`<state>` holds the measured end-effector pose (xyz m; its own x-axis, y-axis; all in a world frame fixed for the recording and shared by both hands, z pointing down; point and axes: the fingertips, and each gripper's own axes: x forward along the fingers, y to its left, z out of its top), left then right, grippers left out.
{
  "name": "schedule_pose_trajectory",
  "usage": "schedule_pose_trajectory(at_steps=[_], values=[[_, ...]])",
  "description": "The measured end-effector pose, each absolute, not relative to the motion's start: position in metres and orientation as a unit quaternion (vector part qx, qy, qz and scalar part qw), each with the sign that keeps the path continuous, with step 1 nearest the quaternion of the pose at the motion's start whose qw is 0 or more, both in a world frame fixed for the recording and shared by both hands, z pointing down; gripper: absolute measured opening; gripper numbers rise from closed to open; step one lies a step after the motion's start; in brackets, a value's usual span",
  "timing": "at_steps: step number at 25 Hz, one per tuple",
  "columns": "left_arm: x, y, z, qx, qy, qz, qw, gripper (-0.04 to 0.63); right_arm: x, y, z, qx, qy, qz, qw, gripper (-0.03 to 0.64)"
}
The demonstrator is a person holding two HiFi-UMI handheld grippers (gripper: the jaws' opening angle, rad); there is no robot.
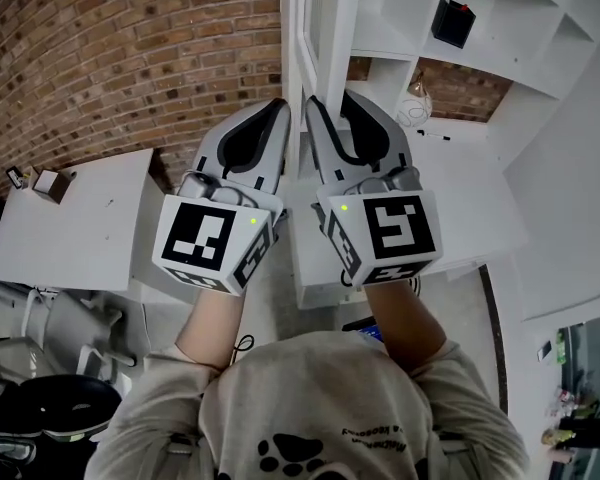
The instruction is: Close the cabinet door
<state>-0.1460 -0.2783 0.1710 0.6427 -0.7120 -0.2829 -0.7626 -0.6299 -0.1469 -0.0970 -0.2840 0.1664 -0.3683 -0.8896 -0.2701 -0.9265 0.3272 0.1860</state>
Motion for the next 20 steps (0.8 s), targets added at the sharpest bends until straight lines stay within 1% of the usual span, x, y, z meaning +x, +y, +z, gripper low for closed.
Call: schedule_pose_trajectory(at_steps=[6,11,20], values=[[-0.124,-0.282,0.174,-0.911,0.383,0.098,0.121,0.008,-0.056,-0.288,0.166,-0.579,0.802,0.134,0.064,0.1],[-0.103,-0.286,0.178,-0.917,0.367,0.093,0.124,0.008,-0.03,-0.295,0.166,-0.568,0.811,0.136,0.038,0.1],[-0.059,-0.303,0.179,-0.919,0.361,0.099,0.122,0.008,0.014,-0.31,0.165,-0.546,0.829,0.111,0.055,0.092]])
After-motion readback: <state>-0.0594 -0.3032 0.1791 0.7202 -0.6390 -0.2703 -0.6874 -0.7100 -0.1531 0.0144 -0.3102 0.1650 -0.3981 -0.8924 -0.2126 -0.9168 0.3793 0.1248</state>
